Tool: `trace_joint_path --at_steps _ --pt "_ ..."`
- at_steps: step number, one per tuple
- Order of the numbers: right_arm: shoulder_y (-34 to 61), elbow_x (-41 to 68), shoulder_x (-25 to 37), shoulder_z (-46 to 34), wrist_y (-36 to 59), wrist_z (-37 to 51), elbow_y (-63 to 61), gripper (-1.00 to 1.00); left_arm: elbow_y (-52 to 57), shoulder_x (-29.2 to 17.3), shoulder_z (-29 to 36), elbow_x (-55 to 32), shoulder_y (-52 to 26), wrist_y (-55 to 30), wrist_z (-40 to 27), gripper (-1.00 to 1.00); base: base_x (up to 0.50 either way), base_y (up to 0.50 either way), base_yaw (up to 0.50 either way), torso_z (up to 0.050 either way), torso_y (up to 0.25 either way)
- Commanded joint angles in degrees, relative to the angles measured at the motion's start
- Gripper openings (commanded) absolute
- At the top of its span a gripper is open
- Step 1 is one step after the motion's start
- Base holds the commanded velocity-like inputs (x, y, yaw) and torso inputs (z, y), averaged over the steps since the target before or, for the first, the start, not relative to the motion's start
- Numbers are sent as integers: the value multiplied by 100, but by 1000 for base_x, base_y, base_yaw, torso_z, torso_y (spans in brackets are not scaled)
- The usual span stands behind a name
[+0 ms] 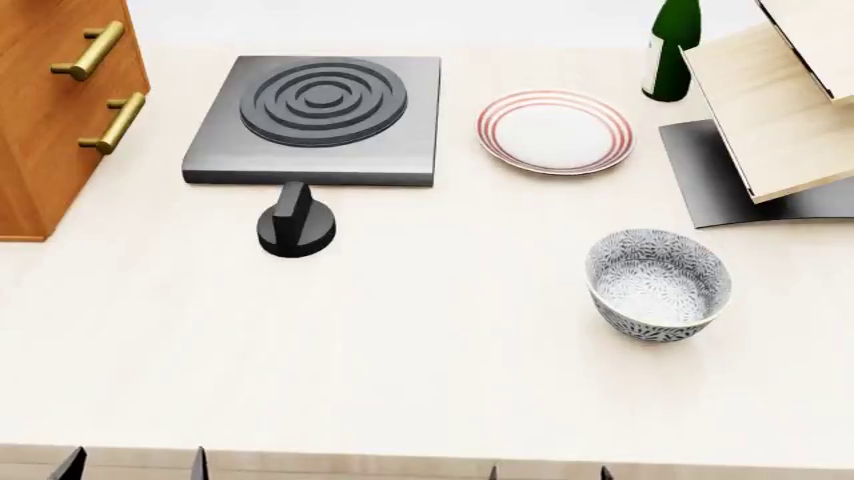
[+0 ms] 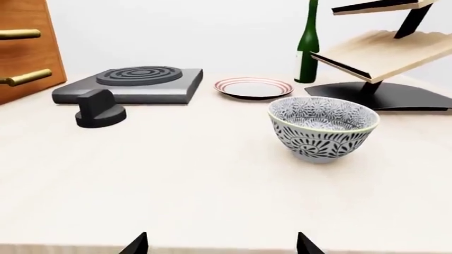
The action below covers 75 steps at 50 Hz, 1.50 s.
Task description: Put the bowl on the stove.
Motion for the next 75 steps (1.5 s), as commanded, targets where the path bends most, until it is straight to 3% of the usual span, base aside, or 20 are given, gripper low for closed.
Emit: trace_joint_path --at_steps 1,5,9,14,20,26,33,38,50,75 --pt "81 189 209 0 438 43 -481 100 182 21 -180 -231 -4 239 -307 100 0 0 0 0 0" --pt "227 554 529 401 1196 82 -1432 100 453 34 -396 68 -25 876 -752 100 0 0 0 0 0" --pt "397 767 983 746 1963 130 -2377 100 855 42 -696 -11 -71 1007 -1109 100 0 0 0 0 0" --pt "656 1153 1581 1493 2886 155 -3294 100 1966 19 -1085 -1225 -88 1846 -973 100 0 0 0 0 0" --pt "514 2000 2220 2973 3858 -12 -3872 100 3430 -445 -1343 -1775 -478 1710 -1128 100 0 0 0 0 0" --pt "101 3825 2597 5561 5108 -509 -4209 100 4511 -974 -1952 -2226 -997 1222 -1743 100 0 0 0 0 0" --pt "-869 4601 2666 7192 5319 -1475 -4345 100 5085 -1340 -2345 -2768 -1292 811 -2286 100 0 0 0 0 0" --pt "-926 4964 2807 7779 5569 -1420 -4324 100 5203 -1468 -2433 -2935 -1435 711 -2450 100 0 0 0 0 0" --pt "-1290 5367 3132 8520 5913 -1555 -4496 100 5387 -1679 -2549 -3243 -1587 568 -2730 100 0 0 0 0 0" --pt "-1479 4845 3052 8300 5490 -1762 -4591 100 5356 -1712 -2363 -3033 -1550 602 -2712 100 0 434 0 0 0"
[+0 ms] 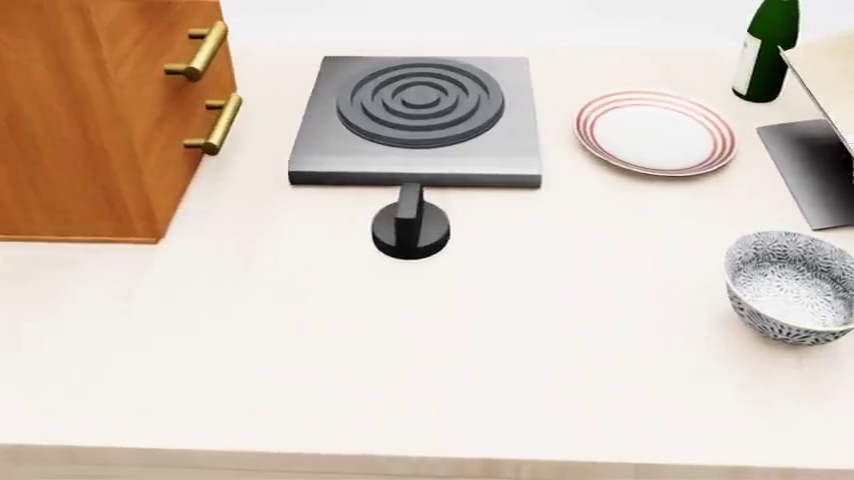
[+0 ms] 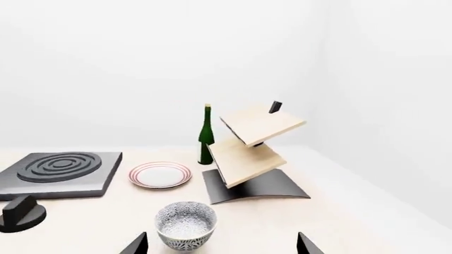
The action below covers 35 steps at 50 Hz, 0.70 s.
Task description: Put the bowl on the stove.
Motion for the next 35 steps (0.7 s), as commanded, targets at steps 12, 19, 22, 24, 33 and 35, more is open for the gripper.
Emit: trace_joint_path --at_steps 12,19,22,24,33,35 --pt "19 -44 10 -134 -86 33 -55 100 -140 99 197 339 122 163 126 100 0 500 0 0 0" --pt "-55 -316 -40 -374 -202 44 -39 100 -191 122 265 418 172 193 167 100 0 214 0 0 0" --pt "-57 -258 -4 -381 -149 67 -72 100 -204 111 267 415 174 192 161 100 0 0 0 0 0" --pt "-64 -214 0 -354 -134 49 -75 100 -213 111 270 411 182 199 159 100 0 0 0 0 0" --pt "-43 -29 -103 -222 -209 -98 -39 100 -220 93 305 432 190 193 138 100 16 0 0 0 0" --pt "-64 -24 -106 -162 -239 -148 -31 100 -220 79 312 440 185 178 129 100 459 0 0 0 0"
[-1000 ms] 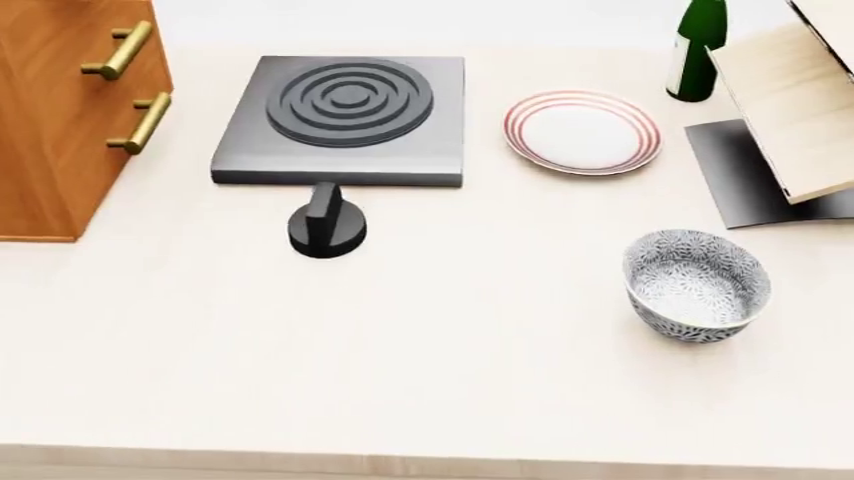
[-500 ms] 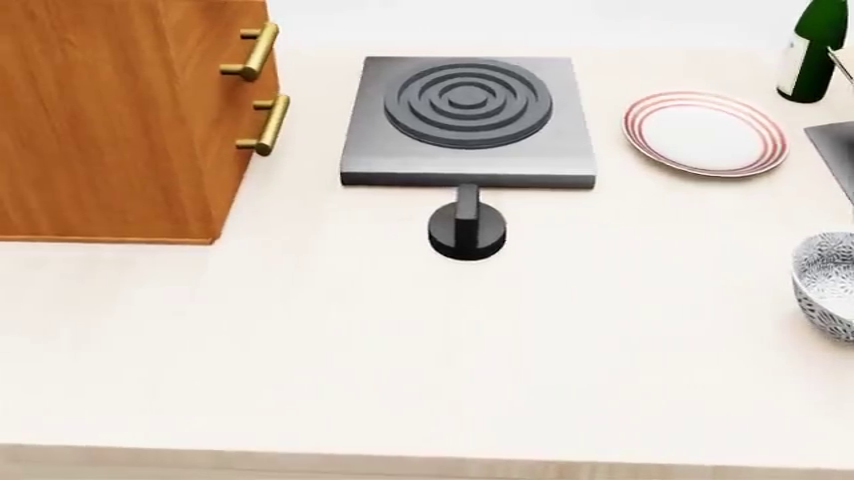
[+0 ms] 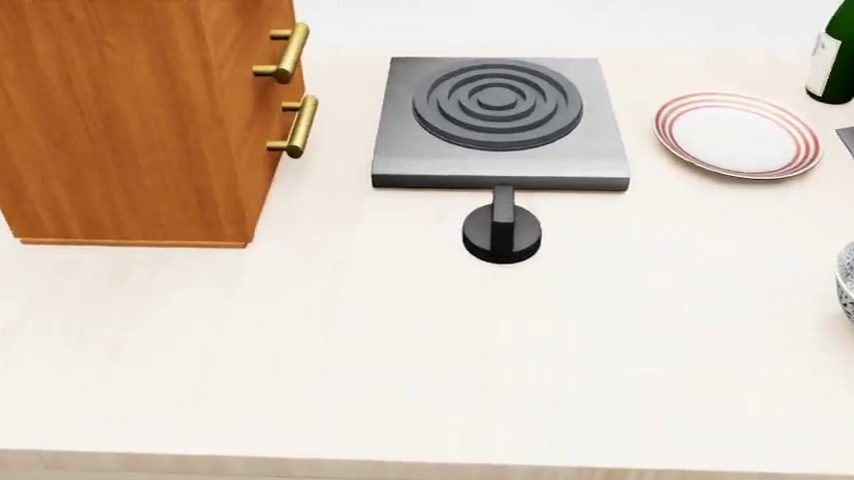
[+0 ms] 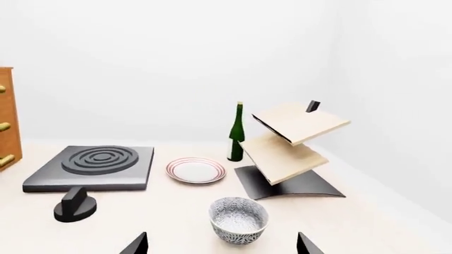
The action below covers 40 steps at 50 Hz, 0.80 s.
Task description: Put the bowl on the stove.
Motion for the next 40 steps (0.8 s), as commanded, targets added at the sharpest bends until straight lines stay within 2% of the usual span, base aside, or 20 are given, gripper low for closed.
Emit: trace_joint_path --at_steps 1,40 --pt "-18 88 -72 110 -116 -164 13 100 -46 -11 63 61 24 2 0 100 500 0 0 0 0" --pt "-183 -89 -242 -197 -254 -293 76 100 -69 -99 204 83 48 11 -52 100 500 0 0 0 0"
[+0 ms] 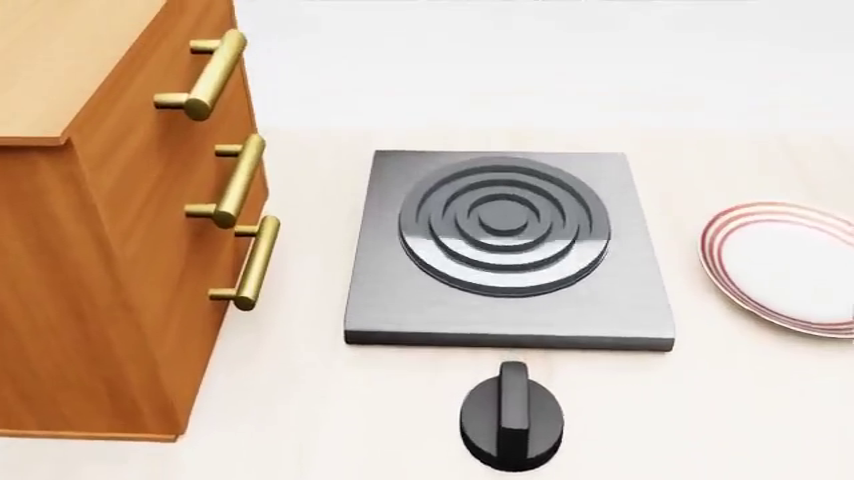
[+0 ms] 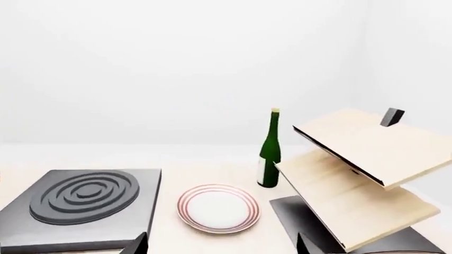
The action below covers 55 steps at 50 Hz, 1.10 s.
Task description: Put the bowl on the stove.
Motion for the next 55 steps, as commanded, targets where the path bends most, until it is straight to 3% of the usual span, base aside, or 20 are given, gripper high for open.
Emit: trace_joint_path --at_steps 1,29,35,41,46,55 --pt "-29 -18 -31 -75 -24 -20 11 100 -9 -23 20 -2 19 17 -15 100 500 0 0 0 0" --pt "-83 -90 70 -341 -60 -71 -9 100 -59 -23 116 52 84 110 -3 100 500 0 0 0 1" --pt "56 319 809 -161 464 151 81 100 -50 -24 167 63 96 110 -2 100 207 0 0 0 0" --pt "-81 1042 1946 387 1544 165 506 100 -48 -28 169 58 114 125 -17 100 0 0 0 0 0" --pt "-291 1308 2376 891 2055 -143 911 100 -73 -31 177 70 118 144 -14 100 0 0 0 0 0" --pt "-532 1670 2561 1008 2755 -345 1656 100 -92 -31 261 120 120 148 1 100 0 0 0 0 0"
